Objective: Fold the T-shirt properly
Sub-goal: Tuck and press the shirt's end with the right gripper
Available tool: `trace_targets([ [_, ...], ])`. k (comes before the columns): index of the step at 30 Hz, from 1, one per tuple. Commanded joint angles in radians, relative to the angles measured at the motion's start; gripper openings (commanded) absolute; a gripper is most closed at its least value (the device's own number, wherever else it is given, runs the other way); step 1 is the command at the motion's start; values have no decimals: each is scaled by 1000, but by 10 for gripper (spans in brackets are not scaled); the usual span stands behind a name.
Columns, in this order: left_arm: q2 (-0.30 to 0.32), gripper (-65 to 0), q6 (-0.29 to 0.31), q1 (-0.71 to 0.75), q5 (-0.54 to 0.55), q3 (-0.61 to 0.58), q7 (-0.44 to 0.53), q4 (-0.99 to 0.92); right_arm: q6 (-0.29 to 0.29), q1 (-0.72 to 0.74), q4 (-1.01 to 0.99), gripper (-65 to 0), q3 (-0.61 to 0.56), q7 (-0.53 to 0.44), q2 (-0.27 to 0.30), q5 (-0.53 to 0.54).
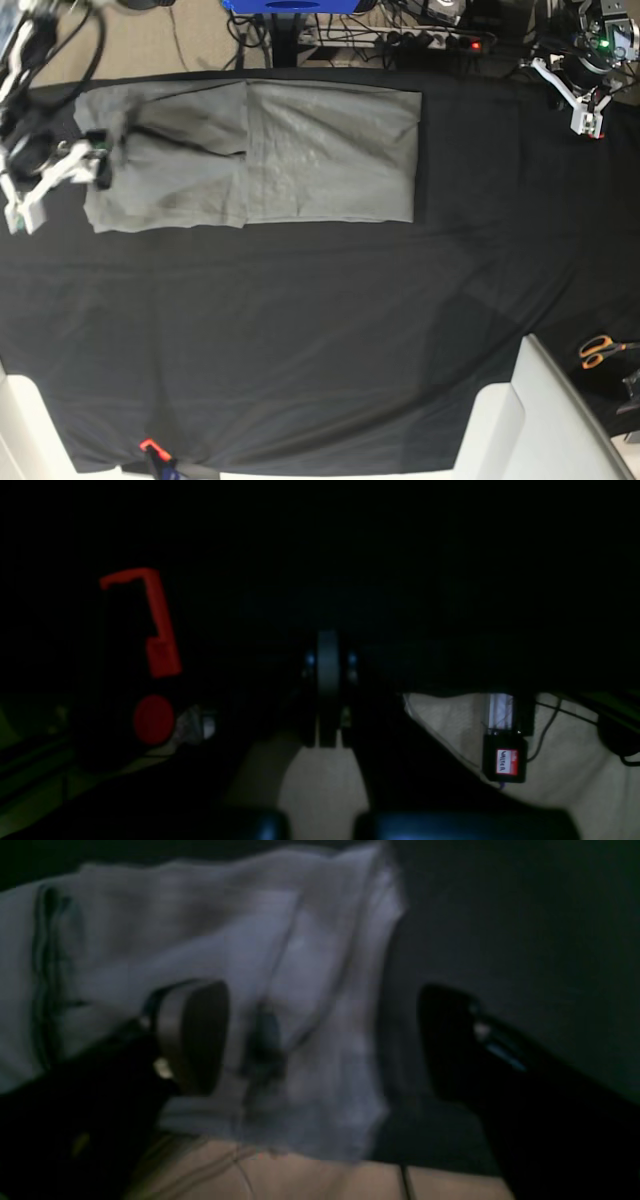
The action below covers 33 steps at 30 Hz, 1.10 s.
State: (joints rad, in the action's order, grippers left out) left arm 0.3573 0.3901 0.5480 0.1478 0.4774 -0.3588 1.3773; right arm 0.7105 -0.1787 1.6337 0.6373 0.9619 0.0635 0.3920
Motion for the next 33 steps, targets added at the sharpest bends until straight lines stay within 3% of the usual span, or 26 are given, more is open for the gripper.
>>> trace_targets([
  [1, 18, -650, -7, 7, 6, 10, 14, 17, -12, 43, -49, -54, 56, 19, 34, 15],
  [3, 18, -650, -7, 7, 6, 10, 14, 17, -12, 115, -209, -54, 134, 64, 92, 15],
  [7, 18, -650, -6, 7, 6, 11, 14, 17, -12, 196, -511, -50, 207, 65, 200, 15],
  [11, 18, -650, -6, 7, 6, 14, 14, 17, -12, 215, -646, -45, 206, 52, 236, 17],
  [20, 18, -650, -6, 7, 2, 10, 14, 17, -12, 189, -628, -50, 174, 160, 129, 15],
  [25, 18, -650, -6, 7, 0, 10, 14, 17, -12, 121, -422, -51, 57, 167, 49, 51],
  [33, 18, -650, -6, 7, 0, 10, 14, 17, -12, 103, -375, -53, -4, 191, 29, 101],
])
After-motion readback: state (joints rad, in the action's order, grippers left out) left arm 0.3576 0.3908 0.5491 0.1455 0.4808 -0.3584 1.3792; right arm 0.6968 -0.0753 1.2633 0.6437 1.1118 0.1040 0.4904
